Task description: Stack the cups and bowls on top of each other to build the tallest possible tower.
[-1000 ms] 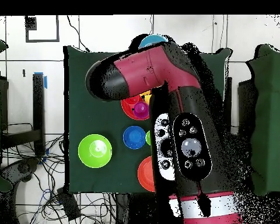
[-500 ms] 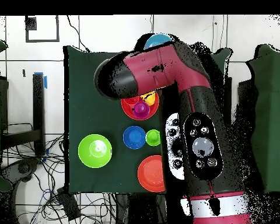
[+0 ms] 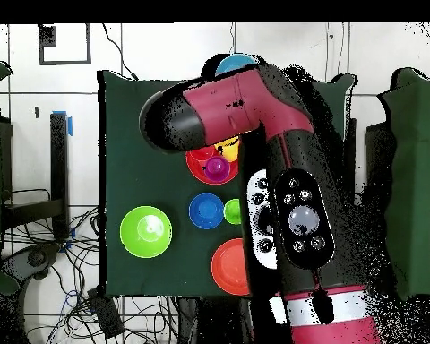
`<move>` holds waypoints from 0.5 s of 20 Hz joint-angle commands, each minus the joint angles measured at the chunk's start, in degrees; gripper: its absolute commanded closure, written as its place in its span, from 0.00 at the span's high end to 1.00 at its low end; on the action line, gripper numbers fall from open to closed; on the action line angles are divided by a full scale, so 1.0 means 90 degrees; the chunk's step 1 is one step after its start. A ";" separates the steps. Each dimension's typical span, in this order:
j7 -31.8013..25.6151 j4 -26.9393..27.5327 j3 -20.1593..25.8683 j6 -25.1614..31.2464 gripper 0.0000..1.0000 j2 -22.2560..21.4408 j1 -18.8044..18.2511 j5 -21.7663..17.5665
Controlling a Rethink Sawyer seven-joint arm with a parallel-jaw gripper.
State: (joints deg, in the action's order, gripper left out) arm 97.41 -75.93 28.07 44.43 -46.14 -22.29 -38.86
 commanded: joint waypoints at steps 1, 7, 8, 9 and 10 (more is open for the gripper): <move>-0.1345 -0.0002 -0.0005 0.1212 0.00 0.0453 0.0339 -0.0306; -0.1276 0.0090 -0.0072 0.1447 0.00 0.0484 0.0405 -0.0361; -0.1264 0.0100 -0.0080 0.1422 0.00 0.0487 0.0415 -0.0398; -0.1272 0.0088 -0.0076 0.1416 0.00 0.0490 0.0401 -0.0405; -0.1271 0.0097 -0.0083 0.1456 0.00 0.0493 0.0407 -0.0415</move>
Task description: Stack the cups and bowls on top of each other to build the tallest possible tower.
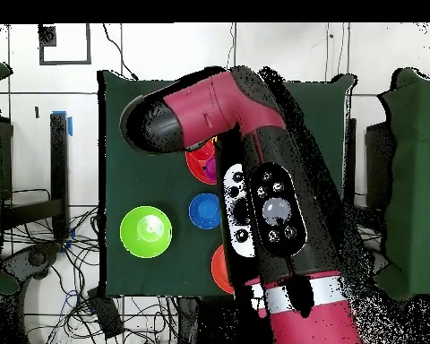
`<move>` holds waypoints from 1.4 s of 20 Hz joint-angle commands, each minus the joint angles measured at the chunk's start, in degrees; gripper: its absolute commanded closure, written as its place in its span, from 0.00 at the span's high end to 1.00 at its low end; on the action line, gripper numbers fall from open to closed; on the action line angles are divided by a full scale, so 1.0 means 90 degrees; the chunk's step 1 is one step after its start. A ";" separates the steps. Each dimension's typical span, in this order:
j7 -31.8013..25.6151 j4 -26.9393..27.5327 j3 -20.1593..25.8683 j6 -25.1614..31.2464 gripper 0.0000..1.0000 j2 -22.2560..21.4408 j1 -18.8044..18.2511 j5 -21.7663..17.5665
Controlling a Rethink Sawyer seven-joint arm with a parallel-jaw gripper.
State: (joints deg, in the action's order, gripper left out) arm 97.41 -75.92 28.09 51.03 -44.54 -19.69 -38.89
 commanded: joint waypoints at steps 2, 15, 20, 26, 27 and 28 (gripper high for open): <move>-0.1287 0.0141 -0.0110 0.0812 0.00 0.0318 0.0155 -0.0474; -0.1239 0.0599 -0.0299 0.0871 0.00 0.0488 0.0332 -0.1049; -0.1276 0.0608 -0.0327 0.0784 0.00 0.0502 0.0310 -0.1102; -0.1242 0.0606 -0.0373 0.0912 0.00 0.0501 0.0343 -0.1117; -0.1222 0.0616 -0.0393 0.0975 0.00 0.0506 0.0354 -0.1114; -0.1227 0.0629 -0.0404 0.0999 0.00 0.0513 0.0361 -0.1117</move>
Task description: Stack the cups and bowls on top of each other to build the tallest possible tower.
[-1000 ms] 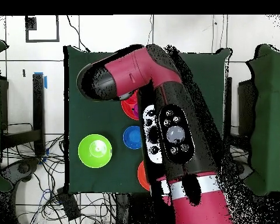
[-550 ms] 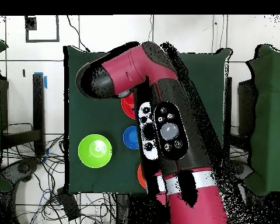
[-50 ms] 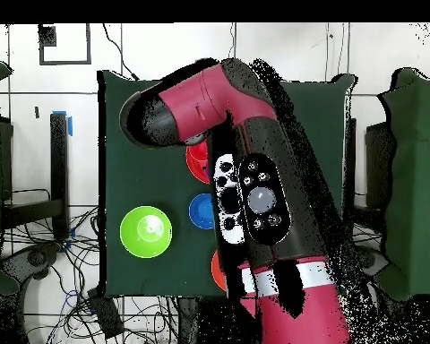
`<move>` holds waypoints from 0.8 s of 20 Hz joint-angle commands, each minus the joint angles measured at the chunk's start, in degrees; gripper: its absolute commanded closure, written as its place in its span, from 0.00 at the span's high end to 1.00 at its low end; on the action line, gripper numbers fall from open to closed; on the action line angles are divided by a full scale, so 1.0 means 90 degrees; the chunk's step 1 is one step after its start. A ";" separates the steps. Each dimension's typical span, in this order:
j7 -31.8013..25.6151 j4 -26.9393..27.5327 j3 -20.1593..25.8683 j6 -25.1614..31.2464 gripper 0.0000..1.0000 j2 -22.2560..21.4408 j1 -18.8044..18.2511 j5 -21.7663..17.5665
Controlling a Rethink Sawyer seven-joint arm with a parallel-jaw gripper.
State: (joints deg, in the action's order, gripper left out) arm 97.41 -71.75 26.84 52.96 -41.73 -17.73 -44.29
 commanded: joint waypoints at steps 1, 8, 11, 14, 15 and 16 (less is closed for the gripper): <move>-0.1231 0.0180 -0.0275 0.0808 0.00 0.0208 0.0150 -0.0519; -0.1275 0.0149 -0.0340 0.0971 0.00 0.0221 0.0168 -0.0409; -0.1210 0.0064 -0.0356 0.0926 0.00 0.0182 0.0177 -0.0394; -0.1202 -0.0021 -0.0342 0.0890 0.00 0.0161 0.0144 -0.0358; -0.1183 -0.0053 -0.0344 0.0865 0.00 0.0146 0.0141 -0.0355; -0.1172 -0.0088 -0.0335 0.0838 0.00 0.0141 0.0128 -0.0336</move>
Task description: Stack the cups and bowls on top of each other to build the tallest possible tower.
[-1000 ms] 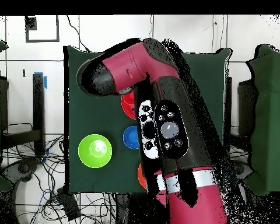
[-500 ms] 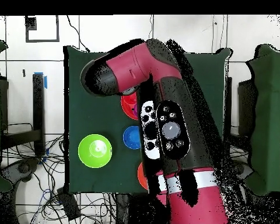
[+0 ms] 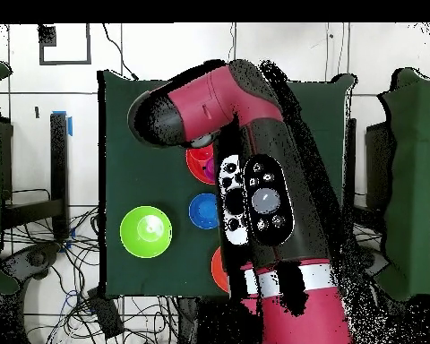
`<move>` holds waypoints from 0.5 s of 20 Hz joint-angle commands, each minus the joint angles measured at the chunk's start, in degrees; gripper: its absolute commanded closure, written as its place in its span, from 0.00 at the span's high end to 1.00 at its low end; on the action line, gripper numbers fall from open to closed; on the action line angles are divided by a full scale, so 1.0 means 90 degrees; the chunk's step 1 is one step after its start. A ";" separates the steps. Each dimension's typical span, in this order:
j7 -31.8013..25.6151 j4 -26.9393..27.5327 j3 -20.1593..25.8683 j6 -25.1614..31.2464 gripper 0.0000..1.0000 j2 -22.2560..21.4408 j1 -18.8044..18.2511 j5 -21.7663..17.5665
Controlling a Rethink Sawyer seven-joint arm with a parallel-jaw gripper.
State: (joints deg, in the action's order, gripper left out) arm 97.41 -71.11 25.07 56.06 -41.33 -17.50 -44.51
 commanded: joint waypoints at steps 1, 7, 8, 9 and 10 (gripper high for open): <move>-0.1164 -0.0187 -0.0131 0.0477 0.00 0.0090 0.0093 -0.0293; -0.1101 -0.0335 -0.0089 0.0275 0.00 0.0026 0.0050 -0.0228; -0.1096 -0.0358 -0.0086 0.0250 0.00 0.0016 0.0040 -0.0219; -0.1091 -0.0381 -0.0083 0.0226 0.00 0.0006 0.0030 -0.0211; -0.1086 -0.0375 -0.0072 0.0210 0.00 0.0012 0.0028 -0.0205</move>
State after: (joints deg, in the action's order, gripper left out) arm 97.41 -71.11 25.05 56.06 -41.33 -17.50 -44.50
